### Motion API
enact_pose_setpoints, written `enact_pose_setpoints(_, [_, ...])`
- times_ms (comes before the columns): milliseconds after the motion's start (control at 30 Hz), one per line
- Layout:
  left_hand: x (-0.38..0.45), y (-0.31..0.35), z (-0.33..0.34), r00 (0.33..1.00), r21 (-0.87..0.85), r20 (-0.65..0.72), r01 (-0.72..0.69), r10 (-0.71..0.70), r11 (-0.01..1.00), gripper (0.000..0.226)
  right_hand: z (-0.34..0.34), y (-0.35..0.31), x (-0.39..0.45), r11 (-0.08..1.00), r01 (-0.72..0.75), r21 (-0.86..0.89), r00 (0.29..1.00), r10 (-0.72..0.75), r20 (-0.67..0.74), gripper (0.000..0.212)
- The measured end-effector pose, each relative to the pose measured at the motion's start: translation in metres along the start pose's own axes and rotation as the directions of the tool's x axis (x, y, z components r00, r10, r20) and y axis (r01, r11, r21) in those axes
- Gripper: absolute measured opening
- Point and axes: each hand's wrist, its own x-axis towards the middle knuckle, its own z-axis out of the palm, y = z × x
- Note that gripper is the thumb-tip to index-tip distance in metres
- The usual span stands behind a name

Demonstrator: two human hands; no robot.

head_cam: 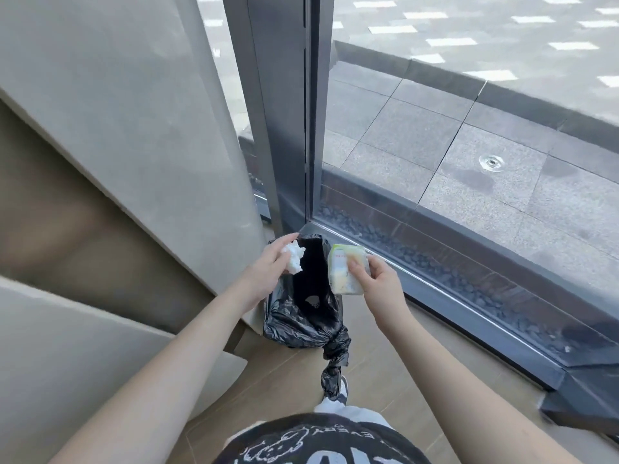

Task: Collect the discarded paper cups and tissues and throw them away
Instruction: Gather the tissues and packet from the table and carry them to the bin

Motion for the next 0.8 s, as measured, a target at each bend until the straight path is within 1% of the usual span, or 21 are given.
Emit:
enact_pose_setpoints(67, [0.012,0.005,0.002,0.997,0.072,-0.075,0.01,-0.005,0.997,0.049,-0.002,-0.002,0.018,1.0,0.001,-0.017,1.0,0.0,0.023,0.008])
enact_pose_setpoints(167, [0.024,0.009,0.004,0.989,0.098,-0.145,0.0,0.015,0.995,0.044,-0.001,-0.003,0.037,1.0,-0.007,-0.026,1.0,0.007,0.005,0.009])
enact_pose_setpoints(267, [0.035,0.007,0.005,0.987,0.122,-0.157,-0.004,0.023,0.992,0.043,0.002,-0.003,0.051,0.999,-0.002,-0.052,1.0,0.002,0.003,0.015])
enact_pose_setpoints(400, [0.054,0.002,0.007,0.986,0.087,-0.166,0.028,-0.013,0.996,0.04,0.006,-0.004,0.063,0.998,-0.019,-0.066,1.0,0.018,-0.017,0.009])
enact_pose_setpoints(500, [0.065,-0.002,0.006,0.974,0.106,-0.224,0.068,-0.043,0.992,0.039,0.009,-0.004,0.066,0.998,-0.028,-0.052,0.998,0.025,-0.056,0.008])
enact_pose_setpoints(600, [0.068,-0.002,0.001,0.962,0.1,-0.265,0.094,-0.064,0.99,0.033,0.012,0.001,0.066,0.997,-0.047,-0.068,0.997,0.043,-0.061,0.009])
enact_pose_setpoints(800, [0.064,0.002,-0.005,0.967,0.115,-0.245,0.104,-0.074,0.988,0.033,0.025,0.005,0.068,0.995,-0.078,-0.067,0.992,0.071,-0.102,0.011])
